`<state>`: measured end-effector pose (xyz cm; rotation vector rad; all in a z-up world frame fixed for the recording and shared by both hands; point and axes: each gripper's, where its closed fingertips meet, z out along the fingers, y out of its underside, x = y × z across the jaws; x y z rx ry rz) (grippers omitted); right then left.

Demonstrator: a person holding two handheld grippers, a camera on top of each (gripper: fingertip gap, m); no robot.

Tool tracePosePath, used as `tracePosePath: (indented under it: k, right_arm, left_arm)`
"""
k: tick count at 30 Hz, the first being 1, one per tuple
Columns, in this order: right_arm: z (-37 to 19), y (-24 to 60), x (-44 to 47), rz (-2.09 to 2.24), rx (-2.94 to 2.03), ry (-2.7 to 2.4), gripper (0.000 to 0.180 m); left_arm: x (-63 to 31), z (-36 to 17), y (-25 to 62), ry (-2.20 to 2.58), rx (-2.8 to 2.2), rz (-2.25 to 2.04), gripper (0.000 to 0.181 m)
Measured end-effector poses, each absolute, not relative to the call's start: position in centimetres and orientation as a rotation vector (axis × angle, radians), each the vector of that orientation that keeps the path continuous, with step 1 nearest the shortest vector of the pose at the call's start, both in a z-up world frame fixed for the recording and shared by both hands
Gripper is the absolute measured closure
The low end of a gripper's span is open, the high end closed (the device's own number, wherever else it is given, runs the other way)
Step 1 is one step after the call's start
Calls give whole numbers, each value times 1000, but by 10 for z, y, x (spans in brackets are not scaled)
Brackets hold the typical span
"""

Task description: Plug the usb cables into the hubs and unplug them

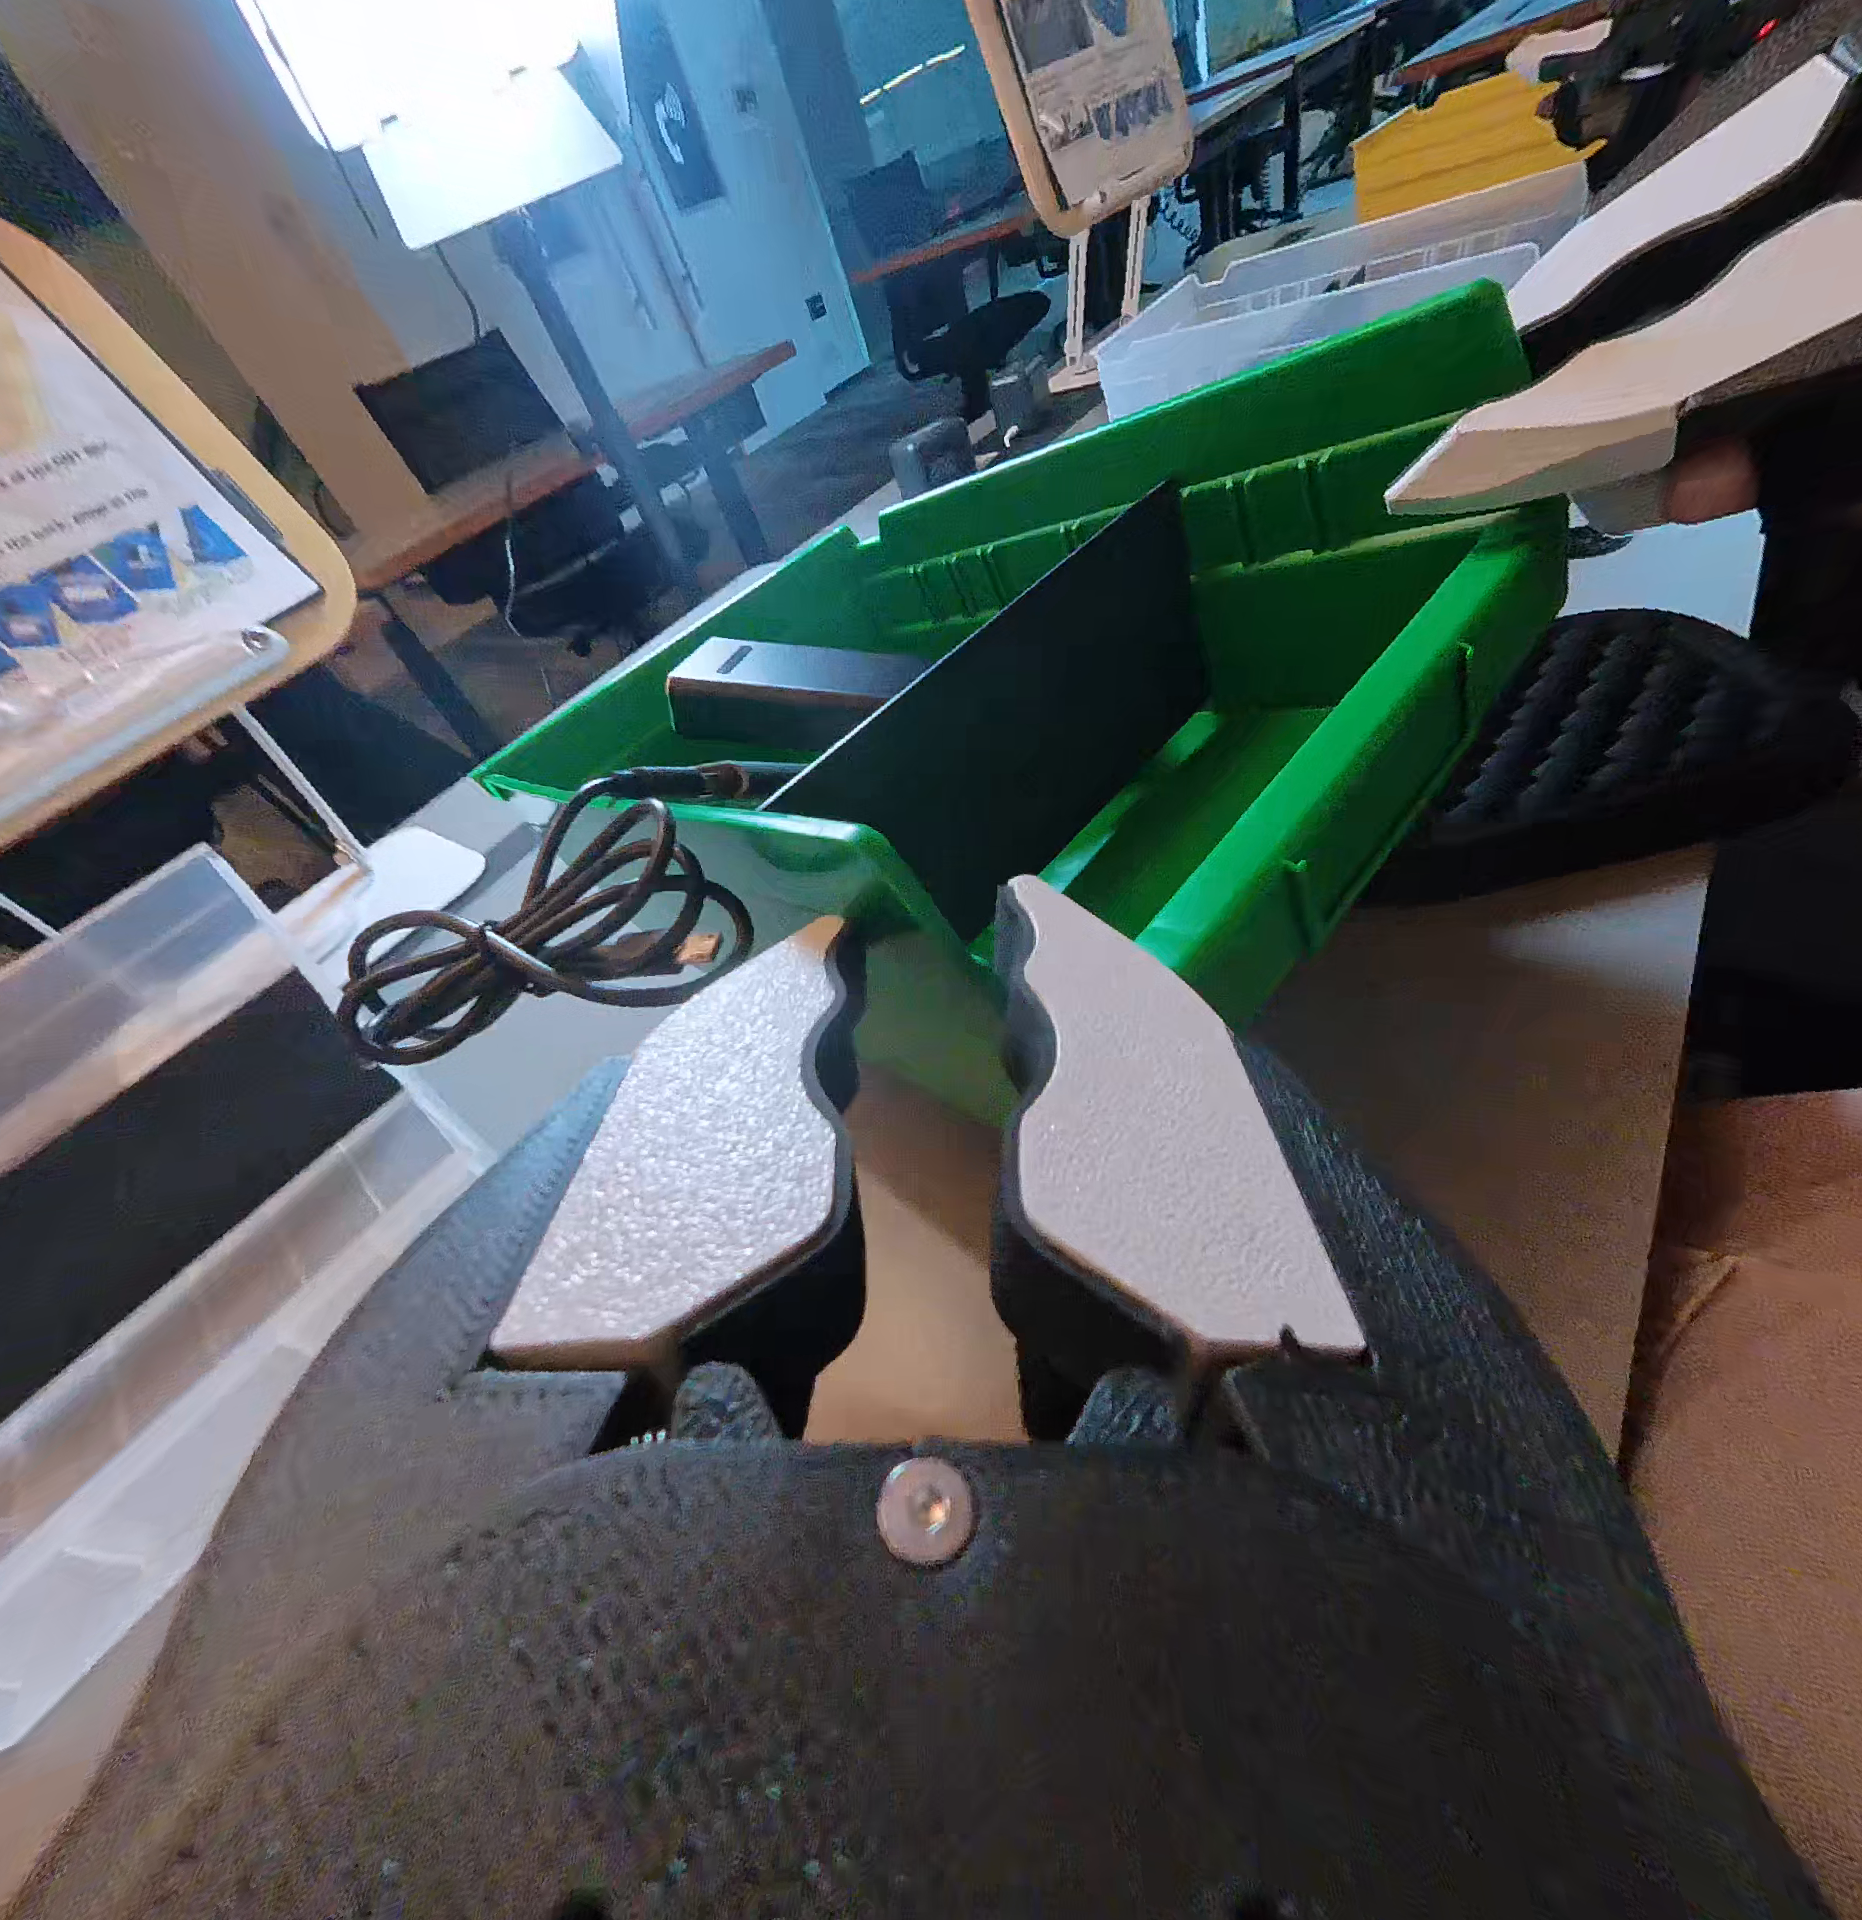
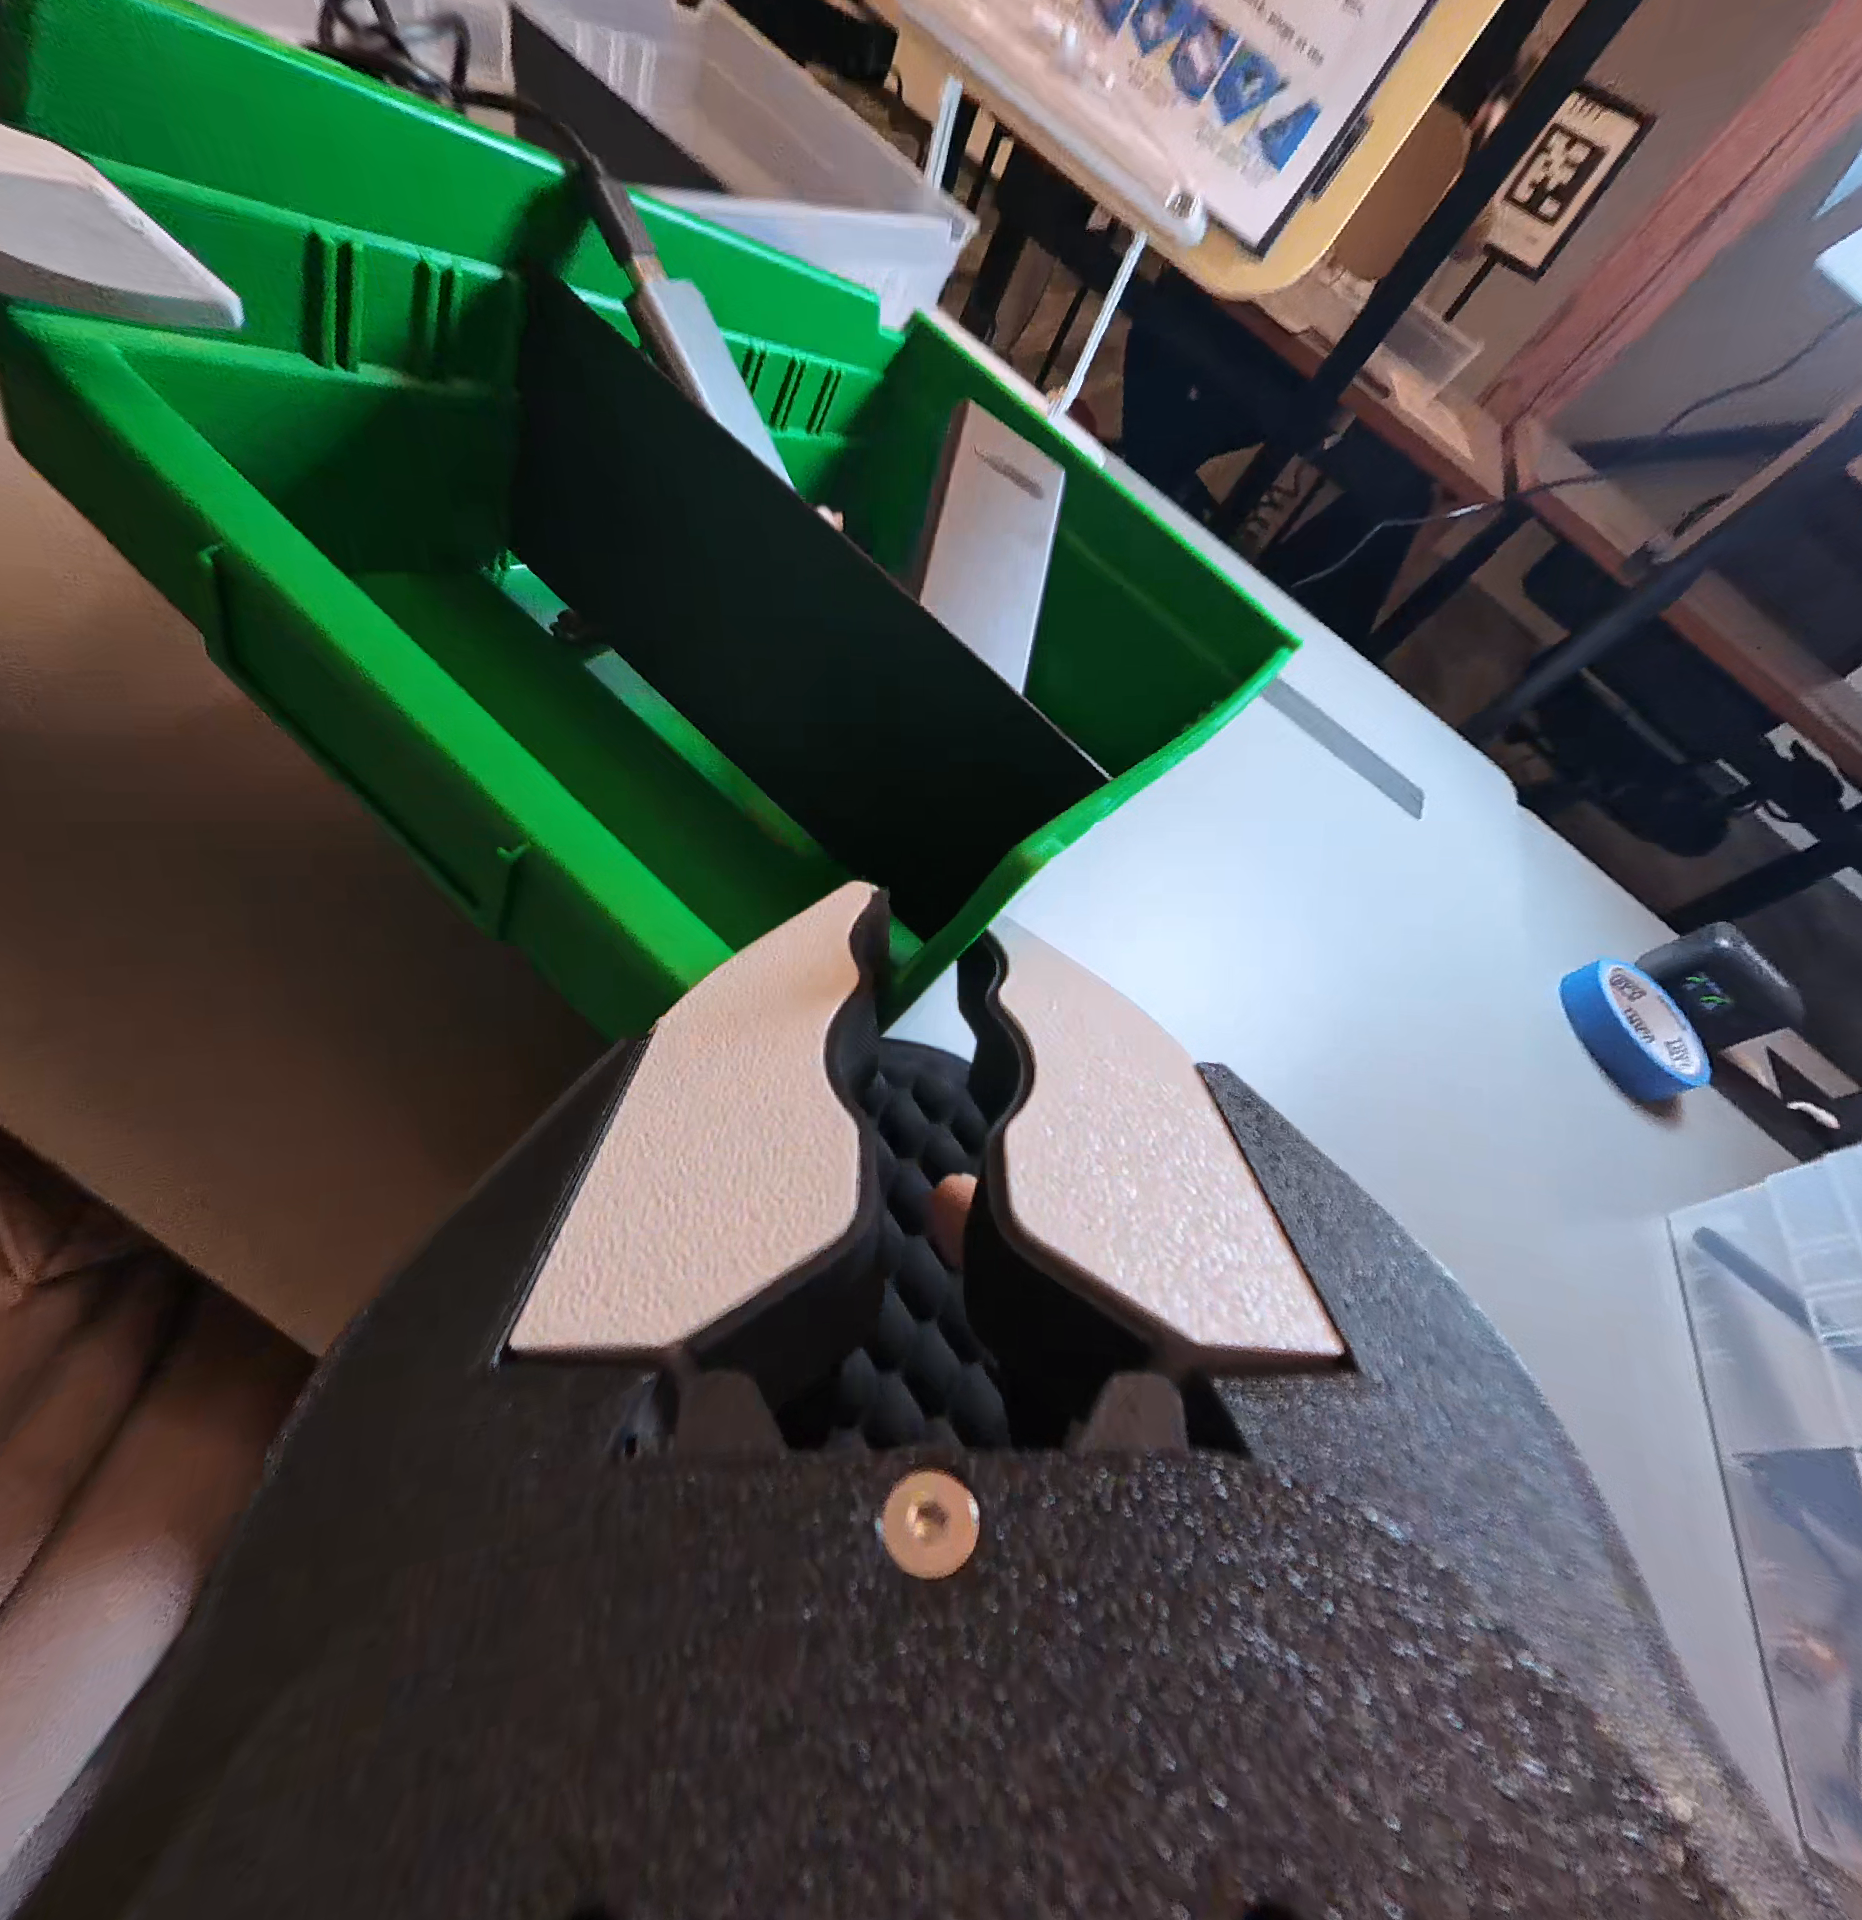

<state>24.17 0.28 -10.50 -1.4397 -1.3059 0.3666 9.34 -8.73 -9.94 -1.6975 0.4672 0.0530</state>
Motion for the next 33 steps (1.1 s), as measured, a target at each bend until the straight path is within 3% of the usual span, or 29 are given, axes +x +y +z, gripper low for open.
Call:
tracePosePath:
  k: [9,14,19,26,33]
  right_arm:
    - [-10,-19,195,414,-1125,-1200,167]
    - [23,-53,94,613,-954,-1234,166]
    - [21,-110,-29,854,-852,-1337,166]
    - [-33,-172,-157,1017,-869,-1485,167]
    - [-119,-154,-193,891,-1048,-1595,164]
  left_arm:
    - [48,-4,-125,456,-1492,354,160]
    - [-32,30,-189,326,-1468,573,160]
    - [-115,40,-273,189,-1512,771,160]
    - [-208,-13,-343,26,-1572,844,160]
    - [-265,-116,-316,-94,-1722,778,164]
